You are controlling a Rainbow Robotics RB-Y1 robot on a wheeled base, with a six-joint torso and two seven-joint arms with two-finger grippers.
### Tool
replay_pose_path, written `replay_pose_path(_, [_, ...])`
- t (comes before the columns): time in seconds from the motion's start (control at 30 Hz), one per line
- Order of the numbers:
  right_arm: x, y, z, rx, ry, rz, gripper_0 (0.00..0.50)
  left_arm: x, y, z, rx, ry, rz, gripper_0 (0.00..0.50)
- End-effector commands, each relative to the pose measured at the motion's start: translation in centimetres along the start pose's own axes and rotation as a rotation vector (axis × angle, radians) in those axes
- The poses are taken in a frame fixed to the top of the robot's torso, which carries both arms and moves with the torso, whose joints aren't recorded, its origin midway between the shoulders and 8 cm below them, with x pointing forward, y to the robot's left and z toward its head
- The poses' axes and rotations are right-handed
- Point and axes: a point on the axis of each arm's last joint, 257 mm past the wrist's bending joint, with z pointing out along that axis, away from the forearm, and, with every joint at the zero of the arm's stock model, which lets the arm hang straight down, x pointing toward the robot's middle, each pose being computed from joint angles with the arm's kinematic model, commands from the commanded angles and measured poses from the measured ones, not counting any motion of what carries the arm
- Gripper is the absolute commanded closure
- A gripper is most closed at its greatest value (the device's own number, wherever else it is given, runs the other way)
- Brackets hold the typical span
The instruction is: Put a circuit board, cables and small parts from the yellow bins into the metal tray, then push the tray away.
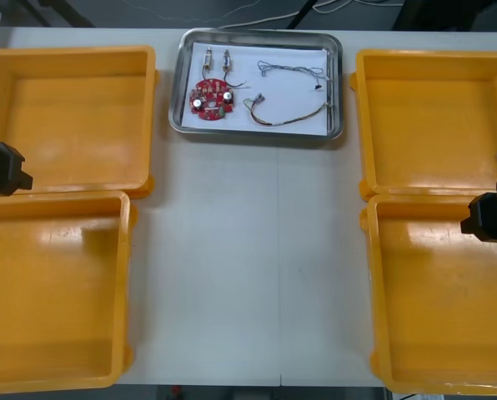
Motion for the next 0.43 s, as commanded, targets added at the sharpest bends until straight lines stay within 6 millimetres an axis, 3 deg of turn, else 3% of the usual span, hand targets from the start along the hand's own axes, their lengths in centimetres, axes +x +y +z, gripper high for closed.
replay_pose_path(0.03, [-0.61, -0.2, -0.8, -0.003, -0.041, -0.026, 0.0, -0.51, 1.47, -1.38, -0.038, -0.026, -0.016, 0.0])
replay_pose_path(0.43, [-0.61, -0.2, -0.8, -0.003, -0.041, -0.026, 0.0, -0.51, 1.47, -1.38, -0.038, -0.026, -0.016, 0.0])
